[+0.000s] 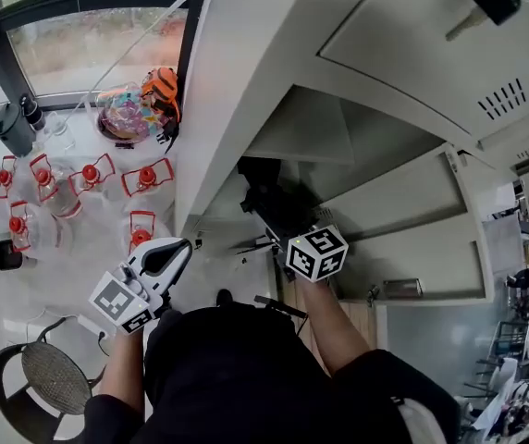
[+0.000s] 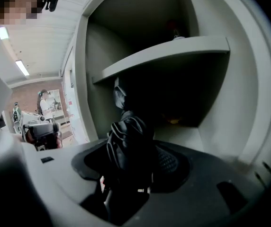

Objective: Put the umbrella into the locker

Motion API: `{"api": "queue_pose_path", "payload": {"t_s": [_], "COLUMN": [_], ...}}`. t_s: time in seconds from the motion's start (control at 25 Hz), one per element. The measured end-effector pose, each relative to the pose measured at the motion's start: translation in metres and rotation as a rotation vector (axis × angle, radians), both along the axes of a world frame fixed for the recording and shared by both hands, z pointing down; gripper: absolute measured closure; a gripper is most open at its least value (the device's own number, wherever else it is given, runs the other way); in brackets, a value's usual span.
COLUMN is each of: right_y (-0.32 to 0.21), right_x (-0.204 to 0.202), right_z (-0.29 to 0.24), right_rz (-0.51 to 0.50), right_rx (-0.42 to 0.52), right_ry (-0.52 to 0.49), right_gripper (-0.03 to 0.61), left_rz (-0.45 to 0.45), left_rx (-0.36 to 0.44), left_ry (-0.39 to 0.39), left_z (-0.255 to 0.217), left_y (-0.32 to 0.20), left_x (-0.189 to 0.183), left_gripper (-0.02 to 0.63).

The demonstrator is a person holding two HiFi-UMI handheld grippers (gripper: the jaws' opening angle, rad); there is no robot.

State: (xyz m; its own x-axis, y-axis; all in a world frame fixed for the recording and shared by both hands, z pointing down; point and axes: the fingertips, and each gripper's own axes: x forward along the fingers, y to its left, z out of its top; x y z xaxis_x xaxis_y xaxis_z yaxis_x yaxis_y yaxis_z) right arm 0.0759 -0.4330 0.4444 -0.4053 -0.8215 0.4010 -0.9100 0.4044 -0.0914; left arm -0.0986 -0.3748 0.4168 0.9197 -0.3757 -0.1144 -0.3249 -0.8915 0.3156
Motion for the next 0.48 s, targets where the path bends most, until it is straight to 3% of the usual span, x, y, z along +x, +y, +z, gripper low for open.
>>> {"api": "queue_pose_path", "payload": {"t_s": [0.48], "right_y": [-0.037], "right_x": [-0.011], "right_z": [0.004], "right_rz": [-0.059], "right_rx": [-0.004], "right_ry": [0.017], "right_gripper": [0.336], "left_rz": [-0.076], "left_rx": [-0.003], "left_ry": [-0.006], "left_z": [0.001], "left_y": [-0.003], "left_x": [-0.009], "left_gripper": [0.589]}}
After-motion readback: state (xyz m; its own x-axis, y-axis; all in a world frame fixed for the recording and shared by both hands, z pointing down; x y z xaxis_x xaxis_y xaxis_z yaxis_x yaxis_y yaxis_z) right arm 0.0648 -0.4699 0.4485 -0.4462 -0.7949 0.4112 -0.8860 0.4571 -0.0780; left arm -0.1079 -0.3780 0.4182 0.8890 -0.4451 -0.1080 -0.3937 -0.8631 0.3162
